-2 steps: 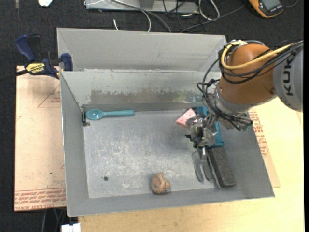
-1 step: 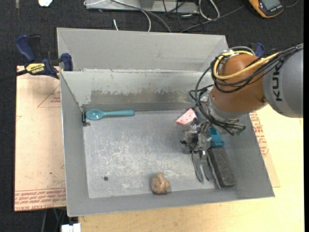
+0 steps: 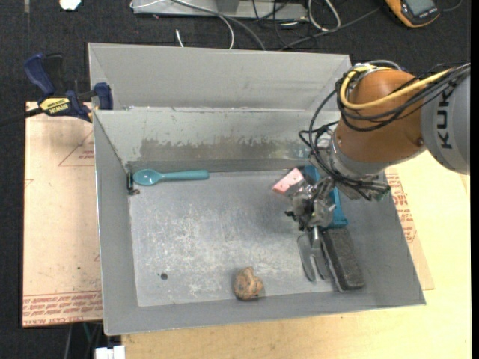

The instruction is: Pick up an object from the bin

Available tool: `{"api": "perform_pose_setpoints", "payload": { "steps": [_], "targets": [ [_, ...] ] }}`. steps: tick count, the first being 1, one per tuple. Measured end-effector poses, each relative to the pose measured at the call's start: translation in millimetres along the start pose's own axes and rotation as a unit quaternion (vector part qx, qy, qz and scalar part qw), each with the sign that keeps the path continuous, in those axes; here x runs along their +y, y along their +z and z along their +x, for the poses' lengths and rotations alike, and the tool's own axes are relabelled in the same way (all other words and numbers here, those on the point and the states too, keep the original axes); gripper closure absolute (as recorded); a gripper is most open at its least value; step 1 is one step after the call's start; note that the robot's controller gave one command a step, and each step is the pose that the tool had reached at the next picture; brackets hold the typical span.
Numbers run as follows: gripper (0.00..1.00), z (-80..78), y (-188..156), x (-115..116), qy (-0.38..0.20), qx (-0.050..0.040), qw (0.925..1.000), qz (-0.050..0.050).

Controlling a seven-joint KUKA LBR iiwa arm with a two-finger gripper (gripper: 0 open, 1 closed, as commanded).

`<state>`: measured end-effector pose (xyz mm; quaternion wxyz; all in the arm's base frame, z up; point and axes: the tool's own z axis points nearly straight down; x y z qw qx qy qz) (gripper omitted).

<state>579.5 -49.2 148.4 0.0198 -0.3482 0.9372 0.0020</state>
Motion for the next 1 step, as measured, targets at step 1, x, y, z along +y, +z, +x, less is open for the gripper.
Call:
{"api": "perform_pose_setpoints", "payload": {
  "steps": [1],
  "targets": [
    [1.0, -6.0, -91.2, 9.6, -0.004, 0.0005, 1.0, -0.003]
  ]
}}
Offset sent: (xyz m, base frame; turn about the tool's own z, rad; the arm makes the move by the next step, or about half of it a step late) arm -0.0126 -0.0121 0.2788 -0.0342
